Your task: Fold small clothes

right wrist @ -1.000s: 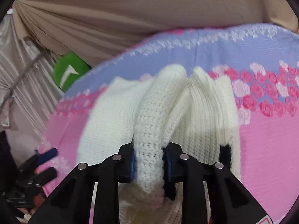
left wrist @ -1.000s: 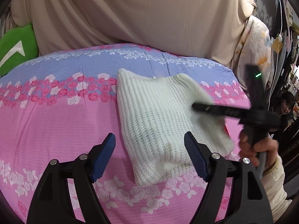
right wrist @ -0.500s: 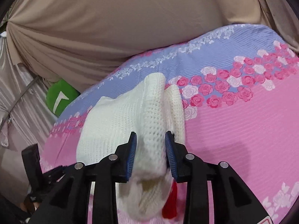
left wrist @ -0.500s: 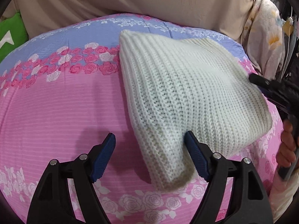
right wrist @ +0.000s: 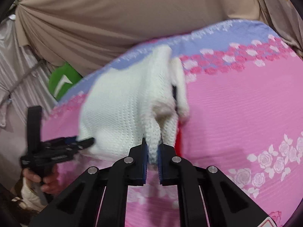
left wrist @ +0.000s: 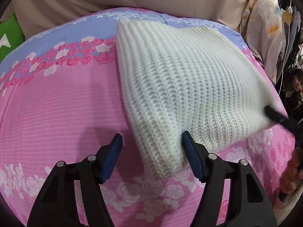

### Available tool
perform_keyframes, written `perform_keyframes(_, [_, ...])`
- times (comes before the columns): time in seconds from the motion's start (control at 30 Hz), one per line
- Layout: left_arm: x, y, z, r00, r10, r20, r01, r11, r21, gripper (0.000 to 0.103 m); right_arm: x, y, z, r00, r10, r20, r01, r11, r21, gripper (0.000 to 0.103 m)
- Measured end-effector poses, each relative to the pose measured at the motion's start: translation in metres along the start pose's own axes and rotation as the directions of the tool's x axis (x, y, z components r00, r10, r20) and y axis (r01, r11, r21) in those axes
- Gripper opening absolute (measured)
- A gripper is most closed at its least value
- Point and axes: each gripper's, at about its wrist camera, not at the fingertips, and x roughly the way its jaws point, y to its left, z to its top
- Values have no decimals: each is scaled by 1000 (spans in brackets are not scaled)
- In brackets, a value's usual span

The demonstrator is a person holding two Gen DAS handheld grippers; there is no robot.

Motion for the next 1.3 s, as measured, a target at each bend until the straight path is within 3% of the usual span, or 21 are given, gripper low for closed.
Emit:
perform_keyframes(0.1, [-1,-2,-1,1000,12,3,-12,1000,2,64,0,-2,-3,1000,26,8,-26,1000,8,7])
perform_keyframes(0.2, [-19,-8,1,999,24,36,-25,999,21,63,-19,7,2,999,23,37,-23,1000,-2,16])
perform_keyframes(0.43, [-48,-26,17,979,114,170,-126,990,66,68,-59,43,36,980,-65,186,88,989,-120,20])
perform_keyframes(0.57, [-40,-38,29,969,156,190,-173,982,80,68,-39,65,50,972,-128,197,167,966,-197,20])
perform_keyframes(0.7, [-28,-46,37,957,206,202,-226,971,81,68,-3,68,54,967,-202,156,233,946,-225,20])
perform_keyframes(0.8, [-18,-45,38,953,229,196,-249,965,82,70,30,56,50,952,-288,106,305,920,-244,11])
perform_keyframes(1.0, [-3,-39,40,956,237,171,-251,966,64,73,3,62,53,965,-208,157,237,951,-196,11])
perform_keyframes(1.13, [0,-39,39,958,234,168,-246,967,57,75,34,46,52,947,-306,96,319,930,-182,13])
perform_keyframes(1.3, [-5,-39,38,958,231,170,-242,969,45,75,4,48,53,962,-227,149,247,960,-129,14])
